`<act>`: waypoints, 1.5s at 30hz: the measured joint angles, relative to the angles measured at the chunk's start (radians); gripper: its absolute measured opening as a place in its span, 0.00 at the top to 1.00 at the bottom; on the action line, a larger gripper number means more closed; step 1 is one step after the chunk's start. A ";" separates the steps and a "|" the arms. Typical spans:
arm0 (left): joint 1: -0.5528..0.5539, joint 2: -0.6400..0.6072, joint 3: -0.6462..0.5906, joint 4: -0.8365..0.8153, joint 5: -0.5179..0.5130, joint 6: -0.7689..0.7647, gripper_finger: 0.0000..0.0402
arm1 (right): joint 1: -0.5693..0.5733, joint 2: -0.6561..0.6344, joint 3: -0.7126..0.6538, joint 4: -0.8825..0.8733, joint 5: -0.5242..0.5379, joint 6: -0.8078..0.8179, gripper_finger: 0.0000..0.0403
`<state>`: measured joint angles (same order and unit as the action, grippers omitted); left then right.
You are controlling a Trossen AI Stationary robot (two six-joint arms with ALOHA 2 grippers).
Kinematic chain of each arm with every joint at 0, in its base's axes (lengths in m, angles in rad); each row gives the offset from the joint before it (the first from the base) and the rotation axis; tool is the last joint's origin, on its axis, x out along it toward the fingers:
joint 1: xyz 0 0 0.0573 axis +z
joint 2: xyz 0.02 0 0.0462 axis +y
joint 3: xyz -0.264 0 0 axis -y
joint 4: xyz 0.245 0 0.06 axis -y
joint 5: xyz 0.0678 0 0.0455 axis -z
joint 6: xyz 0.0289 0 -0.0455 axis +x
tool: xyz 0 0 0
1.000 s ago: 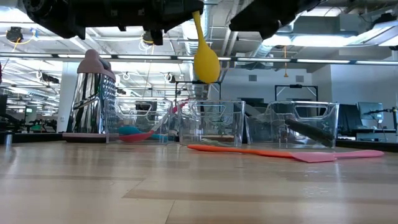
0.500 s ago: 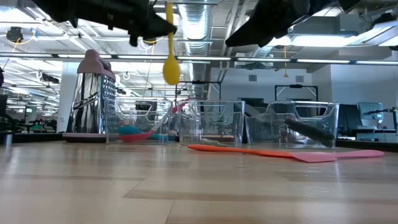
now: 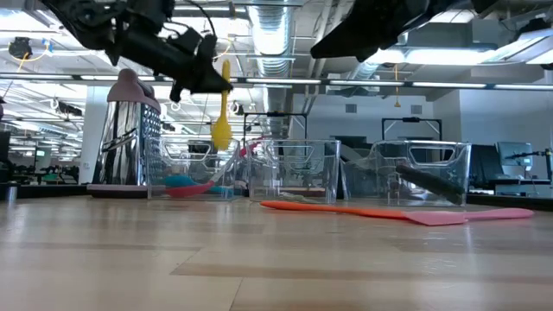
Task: Pick & Place Kitchen Items
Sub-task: Put the yellow serving spoon into the left transparent bin, then put the pink spatula into the right transparent bin
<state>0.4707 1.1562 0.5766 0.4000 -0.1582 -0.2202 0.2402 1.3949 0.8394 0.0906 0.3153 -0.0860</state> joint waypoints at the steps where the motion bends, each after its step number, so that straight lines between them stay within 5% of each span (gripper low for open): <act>1: 0.002 0.017 0.000 -0.008 -0.005 -0.004 0.98 | -0.002 0.000 0.000 0.000 0.000 0.000 0.99; 7: 0.001 0.116 0.000 -0.019 -0.103 -0.025 0.98 | -0.014 0.000 0.000 -0.004 0.000 0.005 1.00; 18: 0.002 0.227 0.000 -0.011 -0.110 -0.053 0.96 | -0.014 0.000 0.000 -0.011 0.000 0.008 1.00; 33: 0.002 0.223 0.000 0.071 -0.220 -0.036 0.60 | -0.013 0.000 0.000 -0.042 0.000 0.009 1.00; 39: -0.004 0.192 0.000 0.165 -0.194 0.020 0.56 | -0.013 0.000 0.000 -0.041 0.000 0.009 1.00; 45: -0.048 0.126 0.000 0.167 -0.060 0.021 0.60 | -0.013 0.000 0.000 -0.041 0.000 0.008 1.00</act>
<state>0.4224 1.2822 0.5770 0.5668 -0.2182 -0.1990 0.2275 1.3949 0.8394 0.0494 0.3153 -0.0776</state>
